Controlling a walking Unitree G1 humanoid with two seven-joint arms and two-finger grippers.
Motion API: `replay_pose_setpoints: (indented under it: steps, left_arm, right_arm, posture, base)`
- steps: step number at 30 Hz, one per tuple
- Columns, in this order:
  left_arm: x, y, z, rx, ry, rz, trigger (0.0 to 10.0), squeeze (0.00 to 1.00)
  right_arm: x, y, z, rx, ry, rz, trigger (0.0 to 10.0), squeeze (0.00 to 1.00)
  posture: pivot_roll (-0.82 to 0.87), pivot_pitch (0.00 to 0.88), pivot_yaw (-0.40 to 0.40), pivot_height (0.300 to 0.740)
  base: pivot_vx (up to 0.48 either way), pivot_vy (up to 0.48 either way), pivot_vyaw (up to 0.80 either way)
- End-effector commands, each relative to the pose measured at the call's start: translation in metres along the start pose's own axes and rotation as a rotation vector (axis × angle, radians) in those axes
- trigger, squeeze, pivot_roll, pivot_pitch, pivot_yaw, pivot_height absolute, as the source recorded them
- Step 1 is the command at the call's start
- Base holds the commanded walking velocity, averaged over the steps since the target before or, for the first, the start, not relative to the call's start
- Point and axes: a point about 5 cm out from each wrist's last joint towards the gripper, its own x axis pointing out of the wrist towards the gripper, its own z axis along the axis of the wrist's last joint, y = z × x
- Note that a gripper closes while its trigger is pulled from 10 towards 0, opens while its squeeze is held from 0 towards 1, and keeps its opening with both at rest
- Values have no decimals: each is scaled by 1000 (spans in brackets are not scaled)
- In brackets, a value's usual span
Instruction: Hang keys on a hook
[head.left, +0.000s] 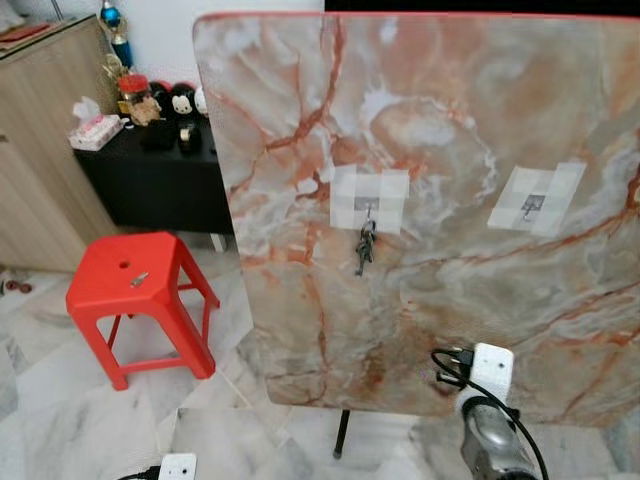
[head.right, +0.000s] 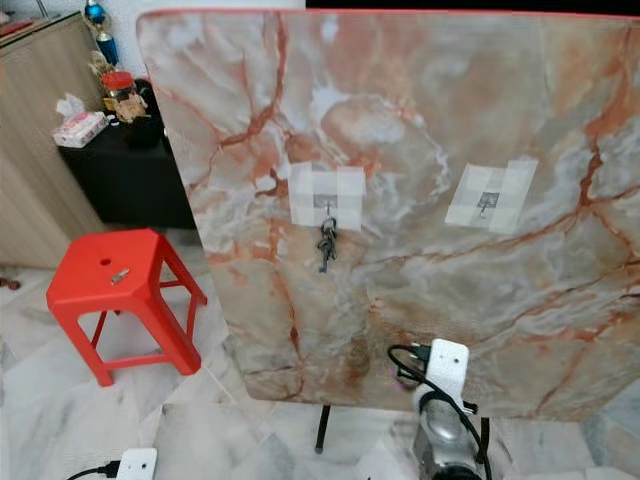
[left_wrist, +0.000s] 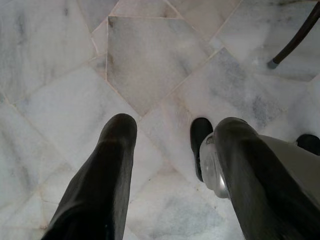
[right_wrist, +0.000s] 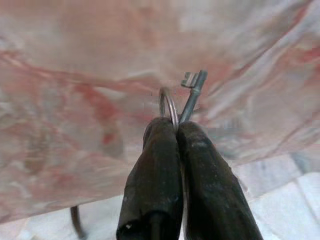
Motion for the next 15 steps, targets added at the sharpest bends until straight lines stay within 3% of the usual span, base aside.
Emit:
replay_pose_setpoints:
  steps: [1,5,7,11,15]
  left_arm:
    - [-1,1,-4,15,16,-5,10000,0]
    - [-1,1,-4,20,18,-8,10000,0]
    - [0,-2,-2,28,18,-16,10000,0]
    - [0,-3,-1,32,16,-18,10000,0]
    - [1,-3,0,32,14,-16,10000,0]
  right_arm:
    - [0,-6,15,-98,-127,-29,10000,0]
    - [-7,-16,33,-223,-307,-122,10000,0]
    - [-20,-17,62,-352,-531,-150,10000,0]
    - [-25,-17,76,-389,-625,-173,10000,0]
    - [-25,-25,83,-376,-633,-256,10000,0]
  posture:
    - [-35,0,-18,740]
    - [-47,0,-16,740]
    - [-57,0,-11,740]
    - [-56,0,-13,740]
    - [-58,0,-13,740]
  base:
    - [0,0,0]
    - [0,0,0]
    - [0,0,0]
    - [0,0,0]
    - [0,0,0]
